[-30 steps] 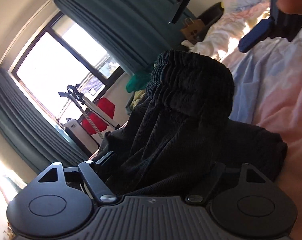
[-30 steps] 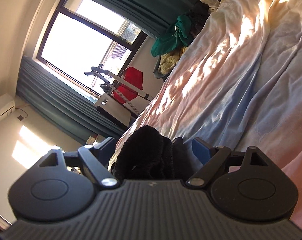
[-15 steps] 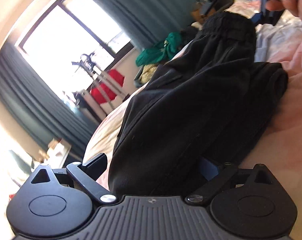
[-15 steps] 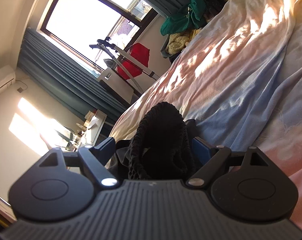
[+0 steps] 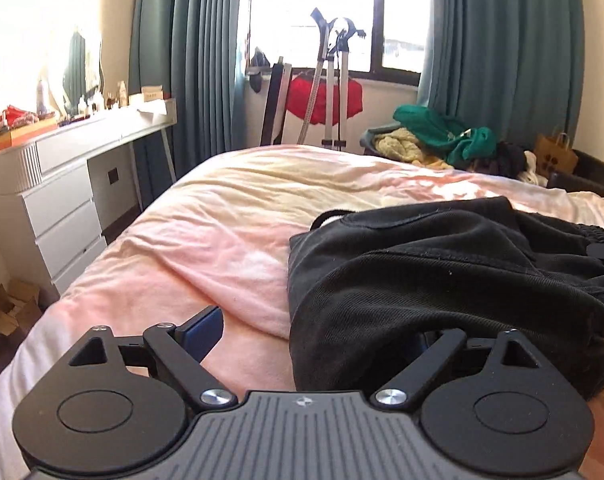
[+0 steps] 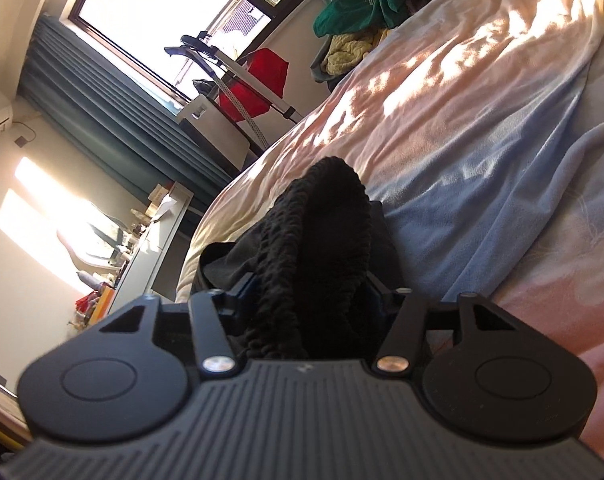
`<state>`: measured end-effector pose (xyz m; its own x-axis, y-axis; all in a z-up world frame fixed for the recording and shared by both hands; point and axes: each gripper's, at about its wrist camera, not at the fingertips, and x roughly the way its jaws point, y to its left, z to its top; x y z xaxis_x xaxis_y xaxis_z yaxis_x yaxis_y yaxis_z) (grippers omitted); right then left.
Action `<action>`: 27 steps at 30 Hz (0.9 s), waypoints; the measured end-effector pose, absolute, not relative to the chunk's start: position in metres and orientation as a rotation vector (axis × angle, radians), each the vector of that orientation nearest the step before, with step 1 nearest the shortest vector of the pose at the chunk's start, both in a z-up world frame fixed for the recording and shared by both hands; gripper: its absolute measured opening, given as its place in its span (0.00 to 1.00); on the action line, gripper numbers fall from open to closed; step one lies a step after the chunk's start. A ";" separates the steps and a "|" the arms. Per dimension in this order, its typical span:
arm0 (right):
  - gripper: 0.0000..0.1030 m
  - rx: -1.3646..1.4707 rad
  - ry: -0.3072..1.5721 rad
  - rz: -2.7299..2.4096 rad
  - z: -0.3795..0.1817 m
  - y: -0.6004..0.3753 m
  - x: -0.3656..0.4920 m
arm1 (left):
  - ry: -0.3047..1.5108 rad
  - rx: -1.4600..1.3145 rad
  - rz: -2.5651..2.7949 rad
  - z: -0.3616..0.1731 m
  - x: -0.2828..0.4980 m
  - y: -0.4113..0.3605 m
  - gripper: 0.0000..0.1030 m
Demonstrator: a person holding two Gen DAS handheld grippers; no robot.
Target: Fold clothes
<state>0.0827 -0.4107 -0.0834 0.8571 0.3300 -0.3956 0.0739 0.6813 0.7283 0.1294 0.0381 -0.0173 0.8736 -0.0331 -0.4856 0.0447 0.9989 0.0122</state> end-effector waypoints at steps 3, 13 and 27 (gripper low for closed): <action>0.28 0.799 0.498 0.144 -0.075 -0.411 0.074 | 0.477 0.025 -0.051 -0.017 0.129 0.026 0.86; 0.25 0.838 0.544 0.080 -0.095 -0.426 0.072 | 0.540 0.065 -0.050 -0.049 0.047 -0.016 0.90; 0.85 0.875 0.678 0.079 -0.107 -0.425 0.053 | 0.567 0.062 -0.037 -0.049 0.037 -0.009 0.90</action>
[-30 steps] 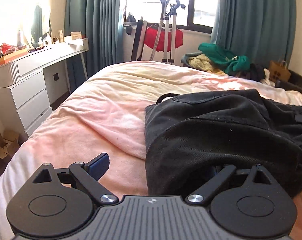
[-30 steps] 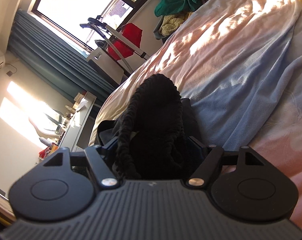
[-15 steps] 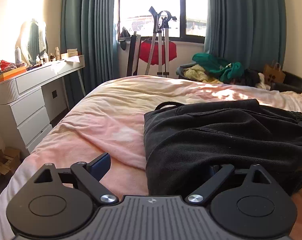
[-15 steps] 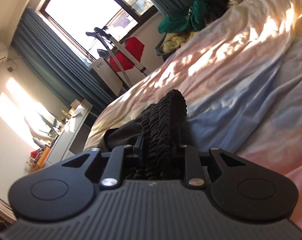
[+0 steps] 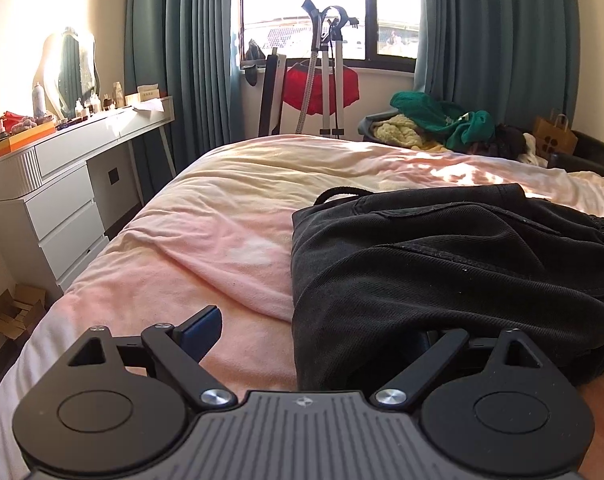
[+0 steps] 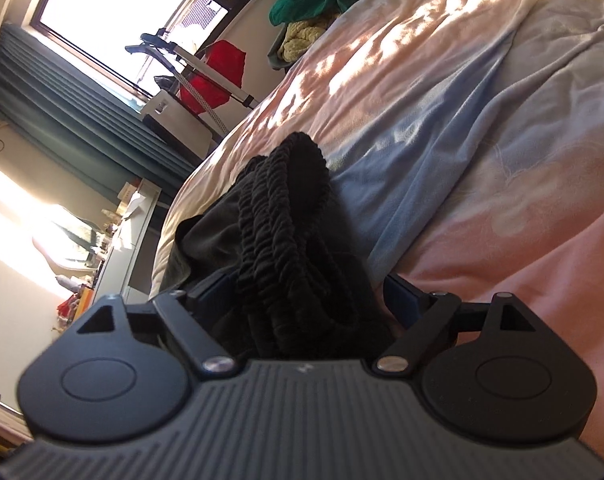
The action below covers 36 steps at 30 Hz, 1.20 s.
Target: Fold clothes
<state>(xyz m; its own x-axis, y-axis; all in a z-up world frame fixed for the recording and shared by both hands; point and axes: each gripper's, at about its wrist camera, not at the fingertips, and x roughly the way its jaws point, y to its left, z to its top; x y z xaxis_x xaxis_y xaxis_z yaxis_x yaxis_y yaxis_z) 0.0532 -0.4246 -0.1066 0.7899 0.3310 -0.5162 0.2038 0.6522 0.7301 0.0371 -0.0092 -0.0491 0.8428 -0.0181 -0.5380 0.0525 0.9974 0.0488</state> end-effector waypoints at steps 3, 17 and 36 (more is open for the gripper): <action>0.88 0.875 0.747 0.101 -0.121 -0.416 0.067 | 0.574 0.066 -0.038 -0.049 0.034 -0.009 0.90; 0.74 0.811 0.732 0.144 -0.132 -0.400 0.088 | 0.624 0.069 -0.070 -0.045 0.031 -0.009 0.89; 0.55 0.734 0.710 0.076 -0.115 -0.390 0.081 | 0.856 -0.628 -0.397 -0.047 0.108 0.083 1.00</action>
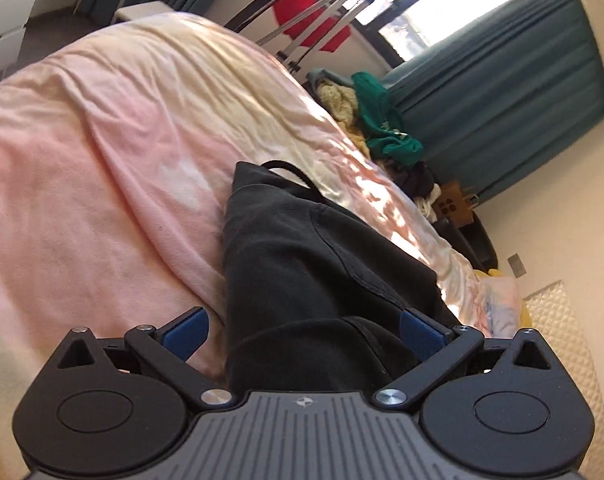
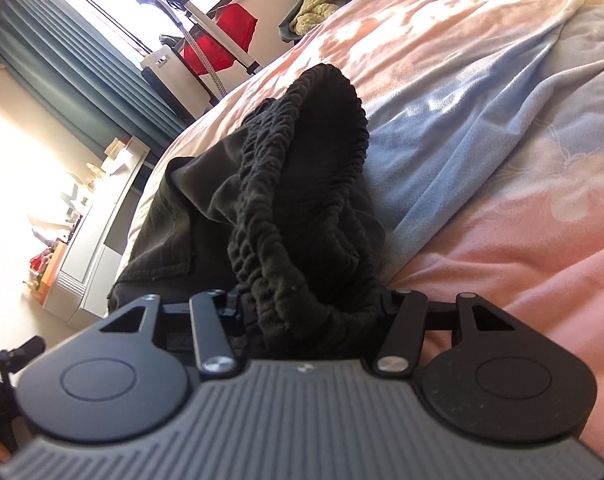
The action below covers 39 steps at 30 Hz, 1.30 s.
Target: Fold clothes
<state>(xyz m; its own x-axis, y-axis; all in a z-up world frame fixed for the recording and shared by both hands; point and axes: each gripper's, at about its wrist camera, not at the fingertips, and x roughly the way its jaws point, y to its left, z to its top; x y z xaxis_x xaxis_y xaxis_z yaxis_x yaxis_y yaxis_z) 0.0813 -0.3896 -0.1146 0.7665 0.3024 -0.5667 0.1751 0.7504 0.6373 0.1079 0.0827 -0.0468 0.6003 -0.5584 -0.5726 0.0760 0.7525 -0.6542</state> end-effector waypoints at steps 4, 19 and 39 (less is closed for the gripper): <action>0.55 0.721 0.704 0.072 -0.116 -0.387 0.080 | 0.903 -0.564 -0.404 -0.061 0.139 0.074 0.98; 0.50 0.687 0.569 0.127 -0.076 -0.378 0.066 | 0.903 -0.701 -0.544 -0.096 0.154 0.073 0.87; 0.44 0.684 0.603 0.045 -0.083 -0.374 0.063 | 0.833 -0.611 -0.476 -0.072 0.134 0.069 0.45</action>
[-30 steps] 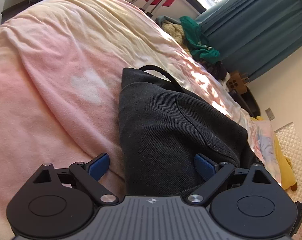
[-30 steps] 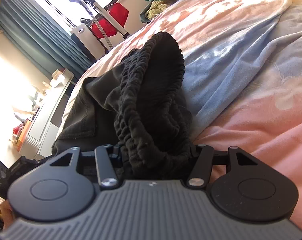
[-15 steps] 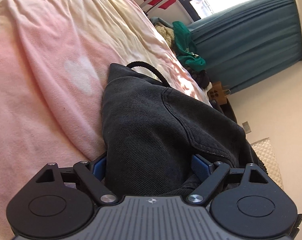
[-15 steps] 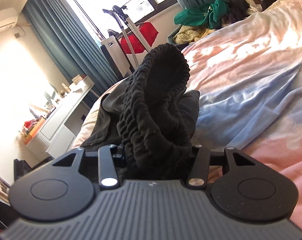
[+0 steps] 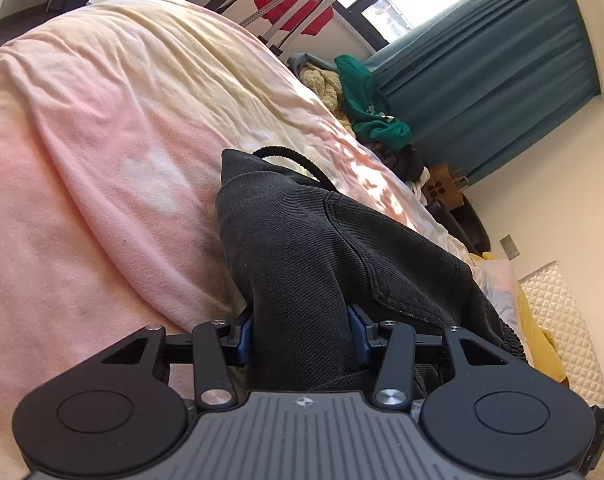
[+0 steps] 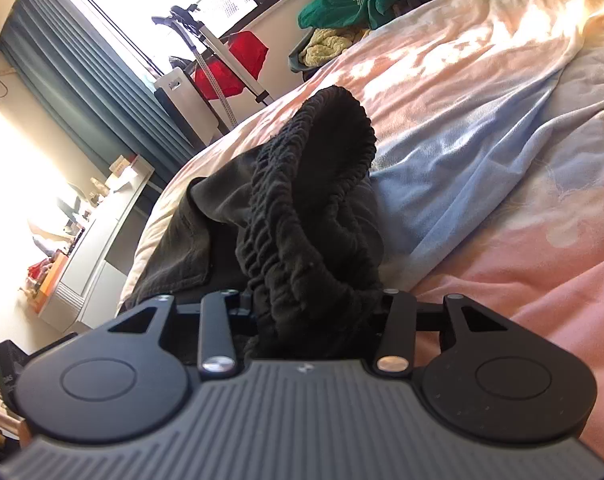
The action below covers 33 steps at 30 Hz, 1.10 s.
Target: Fold clothes
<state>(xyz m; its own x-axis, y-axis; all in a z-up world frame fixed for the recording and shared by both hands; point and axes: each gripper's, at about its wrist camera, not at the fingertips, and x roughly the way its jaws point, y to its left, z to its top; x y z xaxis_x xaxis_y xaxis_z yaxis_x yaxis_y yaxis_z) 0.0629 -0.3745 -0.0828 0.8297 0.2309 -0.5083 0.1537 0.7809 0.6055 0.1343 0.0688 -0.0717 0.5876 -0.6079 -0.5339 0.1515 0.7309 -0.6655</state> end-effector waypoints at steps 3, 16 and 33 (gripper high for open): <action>0.44 0.685 0.574 0.046 -0.068 -0.375 0.046 | 0.824 -0.618 -0.490 -0.060 0.119 0.065 0.43; 0.43 0.781 0.442 -0.068 0.003 -0.492 -0.025 | 0.822 -0.510 -0.643 0.029 0.126 -0.105 0.43; 0.43 0.809 0.312 -0.334 -0.072 -0.710 0.081 | 0.898 -0.331 -0.740 -0.051 0.299 -0.403 0.43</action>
